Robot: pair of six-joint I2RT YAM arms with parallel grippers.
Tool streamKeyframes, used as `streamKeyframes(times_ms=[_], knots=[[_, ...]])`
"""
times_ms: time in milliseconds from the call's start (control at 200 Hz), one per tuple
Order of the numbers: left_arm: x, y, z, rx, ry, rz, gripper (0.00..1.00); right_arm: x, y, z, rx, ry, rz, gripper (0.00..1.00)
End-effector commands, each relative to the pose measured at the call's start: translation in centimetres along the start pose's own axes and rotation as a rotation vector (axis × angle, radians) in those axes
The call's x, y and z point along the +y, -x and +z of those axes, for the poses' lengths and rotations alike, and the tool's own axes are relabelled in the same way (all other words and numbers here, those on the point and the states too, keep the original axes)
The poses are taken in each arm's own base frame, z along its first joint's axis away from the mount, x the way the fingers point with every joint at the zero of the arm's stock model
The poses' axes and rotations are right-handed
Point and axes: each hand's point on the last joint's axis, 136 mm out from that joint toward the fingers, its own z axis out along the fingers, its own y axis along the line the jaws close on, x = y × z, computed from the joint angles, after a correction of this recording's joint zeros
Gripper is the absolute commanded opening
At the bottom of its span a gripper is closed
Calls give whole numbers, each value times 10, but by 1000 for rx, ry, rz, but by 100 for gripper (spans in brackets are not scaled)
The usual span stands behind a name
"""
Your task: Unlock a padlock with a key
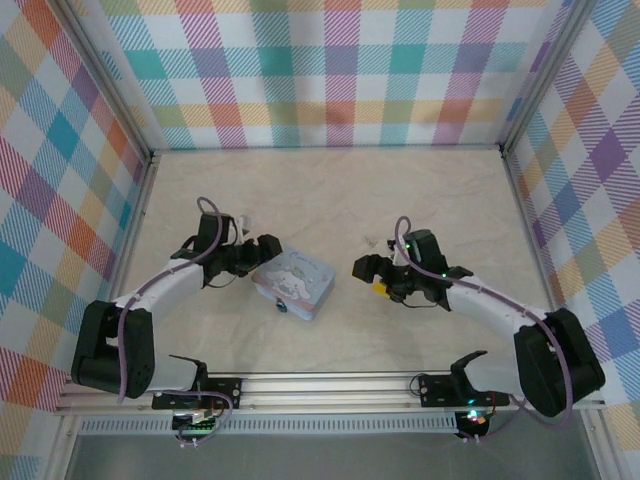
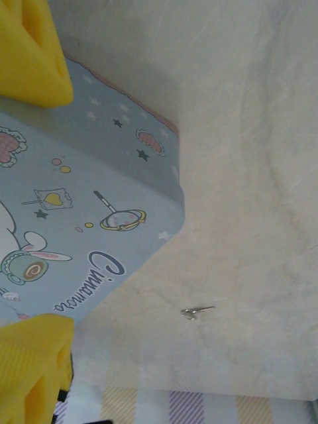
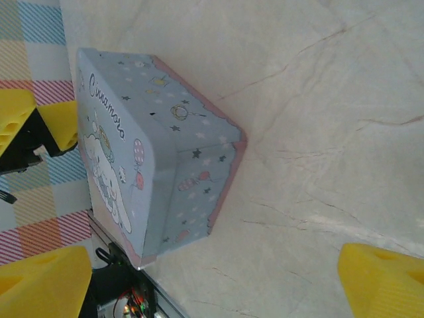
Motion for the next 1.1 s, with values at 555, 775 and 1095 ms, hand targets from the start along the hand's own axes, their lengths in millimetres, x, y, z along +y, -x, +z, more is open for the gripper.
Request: streamKeyframes(times_ms=[555, 775, 1095], knots=[[-40, -48, 29, 109, -35, 71, 78, 31, 1, 23, 55, 4, -1, 85], [-35, -48, 24, 93, -1, 86, 79, 6, -18, 1, 73, -137, 42, 87], [-37, -50, 27, 115, -12, 85, 78, 17, -57, 0, 254, 4, 72, 82]])
